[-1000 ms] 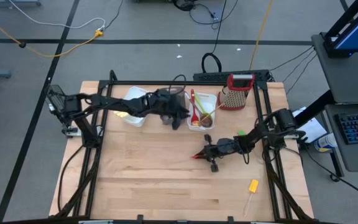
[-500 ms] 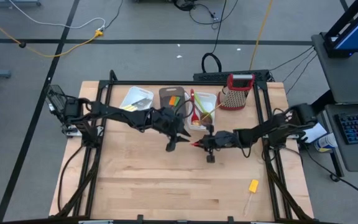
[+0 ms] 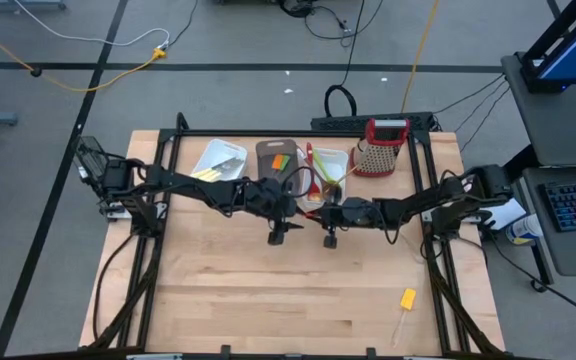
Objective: Pick & Place Kitchen Items
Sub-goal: Put the red spatula into the black bin
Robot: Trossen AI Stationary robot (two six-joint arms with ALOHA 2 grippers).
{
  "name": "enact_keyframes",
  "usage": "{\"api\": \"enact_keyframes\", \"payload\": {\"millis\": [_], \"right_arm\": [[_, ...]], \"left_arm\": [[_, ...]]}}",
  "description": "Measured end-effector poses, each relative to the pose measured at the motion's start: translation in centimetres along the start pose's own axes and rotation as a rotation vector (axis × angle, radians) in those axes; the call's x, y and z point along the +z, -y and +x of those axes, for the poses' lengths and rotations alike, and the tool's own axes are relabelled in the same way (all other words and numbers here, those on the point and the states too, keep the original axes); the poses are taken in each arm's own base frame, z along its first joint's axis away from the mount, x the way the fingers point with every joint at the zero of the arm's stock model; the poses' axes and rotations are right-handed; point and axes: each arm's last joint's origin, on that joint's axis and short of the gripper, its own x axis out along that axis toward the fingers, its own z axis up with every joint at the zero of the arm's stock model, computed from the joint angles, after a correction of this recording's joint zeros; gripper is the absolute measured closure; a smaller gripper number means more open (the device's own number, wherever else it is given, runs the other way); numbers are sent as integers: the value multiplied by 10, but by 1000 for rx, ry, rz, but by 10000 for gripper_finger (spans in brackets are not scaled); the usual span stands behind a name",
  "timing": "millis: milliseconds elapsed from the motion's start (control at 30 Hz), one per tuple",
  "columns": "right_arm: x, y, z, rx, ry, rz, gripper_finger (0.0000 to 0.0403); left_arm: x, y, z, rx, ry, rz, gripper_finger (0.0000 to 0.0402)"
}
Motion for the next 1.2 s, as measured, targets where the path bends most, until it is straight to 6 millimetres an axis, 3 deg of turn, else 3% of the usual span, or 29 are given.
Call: {"api": "enact_keyframes", "payload": {"millis": [200,467,800,1200], "right_arm": [[-1,0,0,-1,-20,0,369],[-2,1,0,0,-36,-9,373],[8,2,0,-17,73,-48,374],[5,2,0,-18,42,-63,363]], "left_arm": [[4,0,0,32,37,34,194],[9,-1,0,81,78,68,225],[0,-3,2,149,-7,65,253],[-3,-3,2,171,-48,82,363]]}}
